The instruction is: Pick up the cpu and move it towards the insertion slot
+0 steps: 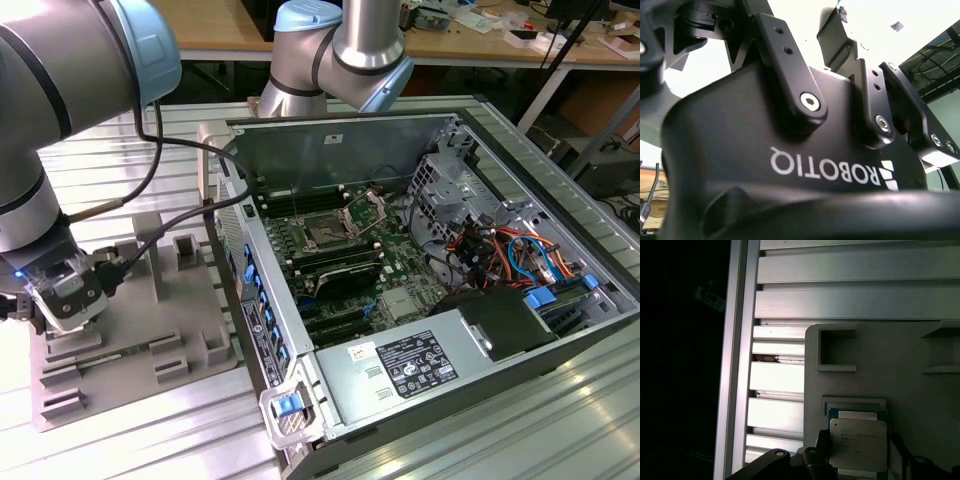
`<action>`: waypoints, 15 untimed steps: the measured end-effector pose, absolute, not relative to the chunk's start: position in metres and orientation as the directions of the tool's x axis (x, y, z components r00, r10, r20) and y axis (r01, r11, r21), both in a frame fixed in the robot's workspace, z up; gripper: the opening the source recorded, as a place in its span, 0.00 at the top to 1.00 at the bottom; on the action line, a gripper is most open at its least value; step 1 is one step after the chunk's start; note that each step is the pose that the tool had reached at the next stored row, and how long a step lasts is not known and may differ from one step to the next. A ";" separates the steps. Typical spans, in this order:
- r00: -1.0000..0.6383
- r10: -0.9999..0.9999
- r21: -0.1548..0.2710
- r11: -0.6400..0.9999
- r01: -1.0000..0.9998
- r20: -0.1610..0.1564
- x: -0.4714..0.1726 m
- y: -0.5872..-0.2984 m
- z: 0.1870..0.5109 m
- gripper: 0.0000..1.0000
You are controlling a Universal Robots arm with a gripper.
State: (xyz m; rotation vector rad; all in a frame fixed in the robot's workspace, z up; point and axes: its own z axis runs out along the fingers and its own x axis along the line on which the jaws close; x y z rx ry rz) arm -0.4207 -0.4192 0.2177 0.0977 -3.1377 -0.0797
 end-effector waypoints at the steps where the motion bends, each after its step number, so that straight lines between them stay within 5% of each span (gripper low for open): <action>1: -0.998 -0.062 0.051 0.997 -0.062 0.000 -0.421 -0.419 0.218 0.45; 15: -0.998 -0.062 0.051 0.997 -0.062 0.000 -0.421 -0.419 0.225 0.45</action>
